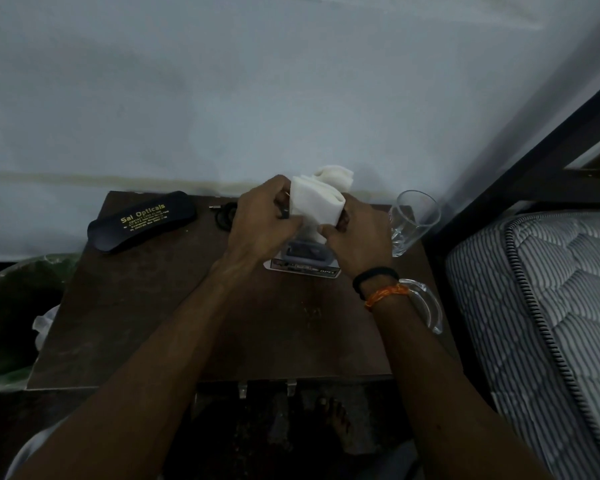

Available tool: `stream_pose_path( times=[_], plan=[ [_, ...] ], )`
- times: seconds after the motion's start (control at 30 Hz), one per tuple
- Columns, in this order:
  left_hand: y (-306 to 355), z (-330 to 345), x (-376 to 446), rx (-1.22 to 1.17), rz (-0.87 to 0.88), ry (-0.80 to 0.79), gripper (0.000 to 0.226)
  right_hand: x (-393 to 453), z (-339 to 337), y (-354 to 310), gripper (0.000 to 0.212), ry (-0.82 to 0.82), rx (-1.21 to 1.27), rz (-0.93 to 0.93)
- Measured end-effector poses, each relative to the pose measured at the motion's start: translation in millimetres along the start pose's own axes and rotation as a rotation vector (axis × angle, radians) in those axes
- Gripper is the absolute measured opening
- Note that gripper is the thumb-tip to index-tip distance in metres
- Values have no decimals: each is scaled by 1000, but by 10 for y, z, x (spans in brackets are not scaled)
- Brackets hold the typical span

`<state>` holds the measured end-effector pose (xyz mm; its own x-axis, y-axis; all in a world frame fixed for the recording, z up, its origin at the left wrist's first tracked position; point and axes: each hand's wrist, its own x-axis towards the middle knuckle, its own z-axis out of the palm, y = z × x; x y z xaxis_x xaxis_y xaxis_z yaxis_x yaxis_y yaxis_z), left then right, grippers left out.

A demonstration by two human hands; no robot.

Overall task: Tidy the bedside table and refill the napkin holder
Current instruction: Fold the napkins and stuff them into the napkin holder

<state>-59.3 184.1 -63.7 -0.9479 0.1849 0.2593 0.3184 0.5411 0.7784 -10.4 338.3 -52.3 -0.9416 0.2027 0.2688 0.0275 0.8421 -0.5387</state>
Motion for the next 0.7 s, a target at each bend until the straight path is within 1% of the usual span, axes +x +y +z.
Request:
stream_pose_path(
  times=[0.1, 0.17, 0.27, 0.33, 0.5, 0.57, 0.63, 0.7],
  plan=[
    [-15, -7, -31, 6, -27, 6, 35, -10, 34, -2, 51, -17, -56, -22],
    [-21, -16, -48, -26, -42, 17, 38, -12, 14, -7, 48, 3, -14, -28],
    [10, -53, -58, -36, -62, 12, 40, -5, -71, -40, 39, 74, 78, -18],
    [19, -64, -54, -28, -73, -5, 40, -2, -92, -48, 36, 103, 85, -28],
    [3, -58, -64, 4, -49, -18, 40, -16, -30, -36, 42, 55, 10, -37],
    [7, -61, -74, 6, -14, -35, 42, -12, -22, -25, 44, 43, 4, -22],
    [9, -87, -72, 13, 19, -61, 50, -17, -43, -26, 46, 23, 38, 3],
    [-28, -145, -58, 20, 15, -102, 59, -27, -82, -17, 45, 6, 76, 34]
  ],
)
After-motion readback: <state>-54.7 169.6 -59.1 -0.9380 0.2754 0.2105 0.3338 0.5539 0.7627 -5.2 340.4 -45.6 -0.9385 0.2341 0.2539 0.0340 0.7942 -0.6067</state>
